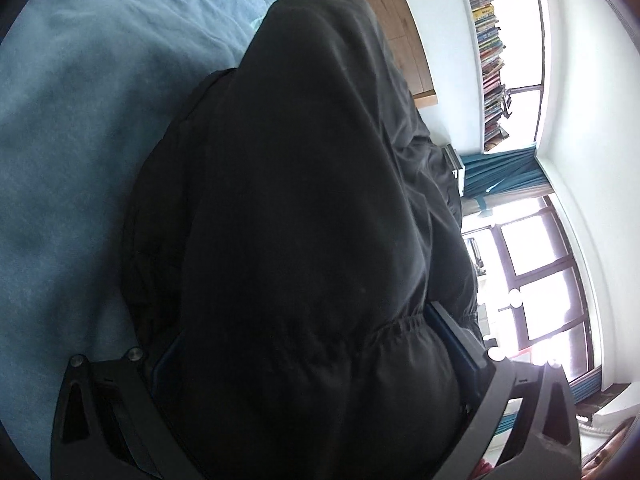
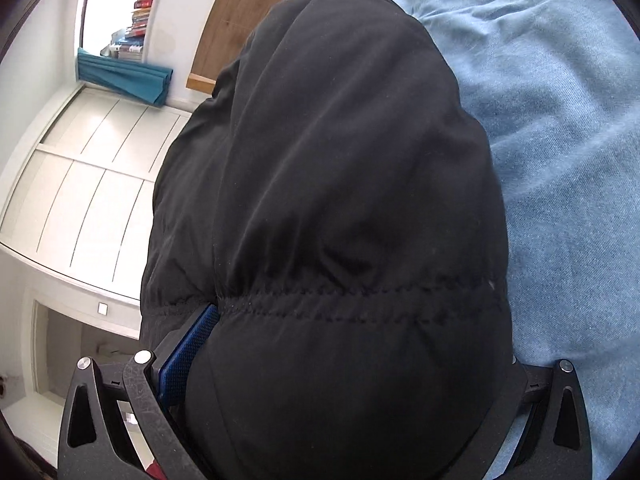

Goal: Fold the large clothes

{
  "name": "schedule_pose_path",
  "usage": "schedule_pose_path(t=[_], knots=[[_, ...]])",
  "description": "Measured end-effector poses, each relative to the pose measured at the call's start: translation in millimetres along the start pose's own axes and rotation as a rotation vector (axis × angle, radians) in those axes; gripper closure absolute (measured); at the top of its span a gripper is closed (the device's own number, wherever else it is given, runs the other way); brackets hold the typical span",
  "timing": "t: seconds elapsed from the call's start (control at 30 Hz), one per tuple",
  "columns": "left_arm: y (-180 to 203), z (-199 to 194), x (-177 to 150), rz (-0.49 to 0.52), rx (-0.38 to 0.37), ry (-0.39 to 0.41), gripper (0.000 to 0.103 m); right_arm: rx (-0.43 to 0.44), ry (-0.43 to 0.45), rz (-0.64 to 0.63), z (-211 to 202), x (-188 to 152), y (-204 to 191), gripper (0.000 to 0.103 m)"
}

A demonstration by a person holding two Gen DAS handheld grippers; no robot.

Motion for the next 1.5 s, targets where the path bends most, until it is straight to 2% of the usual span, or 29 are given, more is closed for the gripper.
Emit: schedule_pose_path(t=[0.2, 0.3, 0.33, 0.4, 0.47, 0.53, 0.57, 0.67, 0.77, 0.87, 1.07, 1.2, 1.33, 1.4, 1.43, 1.5], knots=[[12, 23, -6, -0.021, -0.018, -0.022, 0.0, -0.015, -0.008, -0.03, 14, 3, -3, 0.0], [17, 29, -3, -0.025, -0.01, 0.018, 0.001, 0.014, -0.009, -0.05, 21, 1, -9, 0.0], [18, 28, -5, -0.018, -0.004, 0.03, 0.004, 0.023, -0.006, -0.057, 22, 0, -11, 0.003], [23, 29, -7, 0.002, 0.02, 0.066, 0.018, 0.056, 0.005, -0.052, 26, -2, -13, 0.02], [32, 29, -9, 0.029, 0.036, 0.108, 0.045, 0.088, 0.006, -0.053, 27, -4, -16, 0.041], [45, 29, -10, 0.036, 0.003, 0.127, 0.06, 0.097, -0.009, -0.09, 32, -5, -30, 0.052], [54, 29, -10, 0.049, -0.019, 0.135, 0.066, 0.097, -0.013, -0.112, 34, -5, -39, 0.058], [76, 22, -12, 0.079, -0.082, 0.159, 0.074, 0.092, 0.001, -0.162, 30, -1, -63, 0.066], [110, 7, -8, 0.121, -0.164, 0.202, 0.076, 0.094, 0.027, -0.222, 26, 4, -95, 0.07], [143, -9, -3, 0.17, -0.205, 0.229, 0.077, 0.102, 0.051, -0.276, 19, 12, -126, 0.073], [192, -43, -1, 0.251, -0.228, 0.272, 0.077, 0.121, 0.078, -0.366, 3, 13, -187, 0.074], [206, -61, -9, 0.275, -0.235, 0.289, 0.077, 0.133, 0.082, -0.409, -11, 2, -220, 0.074], [199, -75, -15, 0.292, -0.23, 0.294, 0.077, 0.139, 0.082, -0.431, -21, -17, -240, 0.074], [193, -80, -25, 0.309, -0.216, 0.284, 0.077, 0.137, 0.081, -0.442, -29, -28, -244, 0.074], [185, -76, -20, 0.312, -0.204, 0.28, 0.077, 0.135, 0.081, -0.439, -32, -31, -243, 0.074], [173, -65, -22, 0.301, -0.157, 0.258, 0.078, 0.126, 0.078, -0.42, -34, -42, -233, 0.074]])
Point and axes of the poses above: each gripper's, at about its wrist camera, not at the fingertips, and z roughly the way its jaws point, y to its right, x to its top, the point moved 4 cm from there along z, roughly the way its jaws point, and after that the axes turned 14 degrees about x, right-handed, at the moved point
